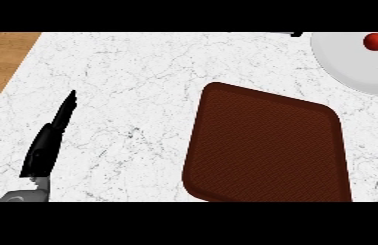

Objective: Pick the tomato from the tray and place it in the plate

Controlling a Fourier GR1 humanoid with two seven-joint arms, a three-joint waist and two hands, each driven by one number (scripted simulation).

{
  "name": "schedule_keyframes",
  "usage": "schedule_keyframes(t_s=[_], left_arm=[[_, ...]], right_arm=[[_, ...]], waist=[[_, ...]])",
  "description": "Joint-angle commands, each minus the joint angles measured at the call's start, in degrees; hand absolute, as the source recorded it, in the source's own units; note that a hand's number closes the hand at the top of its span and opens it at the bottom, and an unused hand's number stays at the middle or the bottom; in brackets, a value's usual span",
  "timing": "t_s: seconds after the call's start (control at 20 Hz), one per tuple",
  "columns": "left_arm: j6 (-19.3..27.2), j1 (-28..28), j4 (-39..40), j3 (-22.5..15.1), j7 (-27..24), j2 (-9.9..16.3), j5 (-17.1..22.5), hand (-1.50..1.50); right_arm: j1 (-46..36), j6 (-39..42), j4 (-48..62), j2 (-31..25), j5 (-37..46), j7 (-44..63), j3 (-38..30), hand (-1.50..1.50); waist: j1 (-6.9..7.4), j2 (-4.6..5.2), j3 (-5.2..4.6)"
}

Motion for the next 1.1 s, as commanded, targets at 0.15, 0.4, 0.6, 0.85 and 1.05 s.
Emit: schedule_keyframes(t_s=[0.15,0.4,0.6,0.85,1.05], left_arm=[[-0.4,1.3,-0.9,0.8,-0.5,0.6,0.6,0.0],[-0.5,0.4,-0.3,1.2,-1.4,0.8,0.7,0.0],[-0.7,1.2,-0.2,1.0,-1.2,0.3,1.1,0.0],[-0.7,1.1,-0.5,1.2,-1.5,0.8,0.8,0.0],[-0.4,0.4,-0.7,1.1,-1.4,0.3,0.9,0.0]], right_arm=[[1.9,6.2,2.3,-4.8,-8.3,0.4,-8.4,-1.5],[5.1,9.7,1.1,-6.5,-9.8,-3.2,-9.8,-1.5],[7.6,13.7,0.1,-10.0,-9.9,-5.1,-9.9,-1.5],[9.7,13.6,-0.6,-11.1,-9.8,-5.6,-9.9,-1.5],[10.6,14.5,-1.0,-11.9,-10.1,-5.1,-10.2,-1.5]], waist=[[-0.32,0.09,0.33],[-0.54,0.76,0.53],[-0.97,0.75,0.57],[-0.2,1.1,0.63],[-0.11,1.28,0.75]])
